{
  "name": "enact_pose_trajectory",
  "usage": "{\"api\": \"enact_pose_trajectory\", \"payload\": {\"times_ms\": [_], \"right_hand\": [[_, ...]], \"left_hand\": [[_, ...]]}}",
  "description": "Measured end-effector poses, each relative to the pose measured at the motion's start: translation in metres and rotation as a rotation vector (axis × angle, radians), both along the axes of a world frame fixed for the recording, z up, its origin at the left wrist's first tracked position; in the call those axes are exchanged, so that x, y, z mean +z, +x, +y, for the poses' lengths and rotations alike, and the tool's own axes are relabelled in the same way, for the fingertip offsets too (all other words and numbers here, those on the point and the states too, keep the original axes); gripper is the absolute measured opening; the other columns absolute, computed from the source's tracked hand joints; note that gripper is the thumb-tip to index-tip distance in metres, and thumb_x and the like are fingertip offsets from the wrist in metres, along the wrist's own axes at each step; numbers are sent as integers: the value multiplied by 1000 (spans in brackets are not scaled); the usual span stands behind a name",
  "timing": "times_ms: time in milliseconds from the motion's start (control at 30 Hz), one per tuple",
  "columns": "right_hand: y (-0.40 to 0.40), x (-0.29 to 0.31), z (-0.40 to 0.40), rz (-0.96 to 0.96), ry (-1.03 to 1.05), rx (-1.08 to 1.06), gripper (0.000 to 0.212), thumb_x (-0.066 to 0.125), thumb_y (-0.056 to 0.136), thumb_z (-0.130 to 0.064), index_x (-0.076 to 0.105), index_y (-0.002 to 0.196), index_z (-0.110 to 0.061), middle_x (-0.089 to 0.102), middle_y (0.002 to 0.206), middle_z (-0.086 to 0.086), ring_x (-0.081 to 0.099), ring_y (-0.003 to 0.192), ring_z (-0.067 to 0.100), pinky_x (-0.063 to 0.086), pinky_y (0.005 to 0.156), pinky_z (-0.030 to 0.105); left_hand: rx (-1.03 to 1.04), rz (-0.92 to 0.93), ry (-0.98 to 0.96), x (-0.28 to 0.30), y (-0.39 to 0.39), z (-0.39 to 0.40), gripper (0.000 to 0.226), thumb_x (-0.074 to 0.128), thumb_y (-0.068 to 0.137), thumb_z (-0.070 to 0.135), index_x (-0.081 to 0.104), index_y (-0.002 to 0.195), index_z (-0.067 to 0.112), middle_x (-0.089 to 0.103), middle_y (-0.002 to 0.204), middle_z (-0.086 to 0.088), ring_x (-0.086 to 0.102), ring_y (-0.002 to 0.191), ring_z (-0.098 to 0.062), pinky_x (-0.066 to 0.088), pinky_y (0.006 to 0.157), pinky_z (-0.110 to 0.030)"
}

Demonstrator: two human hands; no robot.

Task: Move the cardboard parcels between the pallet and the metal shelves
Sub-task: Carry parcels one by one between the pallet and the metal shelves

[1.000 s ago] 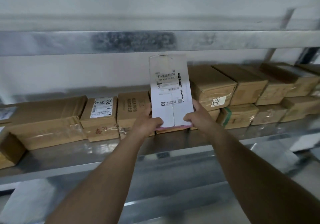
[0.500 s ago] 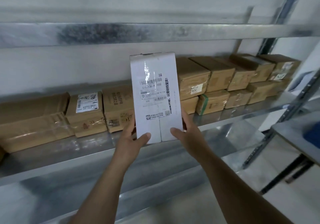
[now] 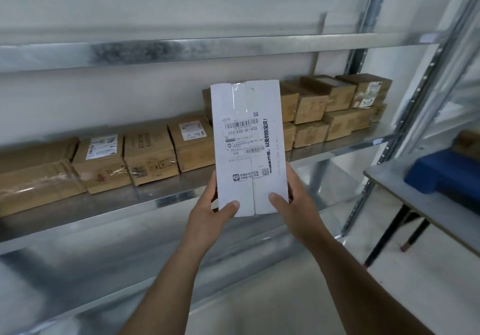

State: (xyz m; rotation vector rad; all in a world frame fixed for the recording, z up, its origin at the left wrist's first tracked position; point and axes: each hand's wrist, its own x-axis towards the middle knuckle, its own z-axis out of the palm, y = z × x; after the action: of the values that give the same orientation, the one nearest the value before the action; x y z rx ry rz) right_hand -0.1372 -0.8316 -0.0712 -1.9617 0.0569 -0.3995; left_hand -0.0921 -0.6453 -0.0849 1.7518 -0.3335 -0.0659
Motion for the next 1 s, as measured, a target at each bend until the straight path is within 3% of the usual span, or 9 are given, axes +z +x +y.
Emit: {"api": "enact_pose_trajectory", "payload": {"times_ms": [100,200,267,367,533,667,767,900,1000], "right_hand": [[-34,1,-34,-9,-3,-47,63,54,92,-15,26,144,-36,50,133,-21,48,116,-8,44,93,18],[-66,1,-67,-13,16,-77,63,53,93,-13,26,143,-39,49,133,-22,46,114,-16,42,83,3],[-87,-1,-89,-17,23,-116,64,54,92,-13,25,144,-40,49,134,-22,47,119,-7,45,92,15],[-119,-5,-123,-15,33,-173,67,55,92,-15,24,144,-44,49,135,-24,48,122,1,44,99,30],[-174,-10,-179,-9,50,-250,66,55,93,-18,23,142,-48,49,134,-25,47,121,-3,43,97,27],[-212,-13,-218,7,34,-347,66,54,93,-19,21,144,-46,46,135,-25,46,120,0,42,98,31],[-240,-16,-242,-10,50,-406,68,53,93,-18,19,144,-46,48,136,-22,48,120,2,44,95,28],[-271,-20,-273,-52,62,-456,67,54,91,-19,22,141,-49,52,130,-24,55,113,4,53,75,22],[-295,-24,-297,-108,95,-479,63,57,90,-26,25,141,-44,55,128,-20,57,113,6,55,82,27]], "left_hand": [[-49,-11,-8,3,-24,-36,76,67,84,20,27,138,57,54,119,37,45,108,22,43,73,-3],[-88,-16,-22,3,-47,-73,76,67,84,18,29,136,58,54,117,39,46,109,20,45,79,-12],[-115,-13,-25,3,-62,-97,77,67,84,16,29,137,57,53,122,36,46,111,18,47,82,-17],[-176,-6,-52,1,-85,-134,77,67,83,13,31,138,54,54,124,31,46,110,18,46,72,-8],[-291,-19,-58,-1,-126,-197,73,66,85,12,34,138,50,56,124,29,48,113,12,42,73,-3],[-361,-12,-65,-5,-153,-244,73,66,84,10,36,122,64,55,118,35,48,103,22,40,70,1],[-426,-21,-21,-8,-168,-276,74,67,83,15,34,124,67,55,113,42,48,101,24,39,70,2],[-492,-7,3,-12,-184,-318,74,69,79,26,32,135,56,56,117,36,50,102,21,42,70,-2],[-585,-14,33,-13,-195,-352,73,67,80,26,30,132,62,56,118,35,50,107,15,44,81,-12]]}}
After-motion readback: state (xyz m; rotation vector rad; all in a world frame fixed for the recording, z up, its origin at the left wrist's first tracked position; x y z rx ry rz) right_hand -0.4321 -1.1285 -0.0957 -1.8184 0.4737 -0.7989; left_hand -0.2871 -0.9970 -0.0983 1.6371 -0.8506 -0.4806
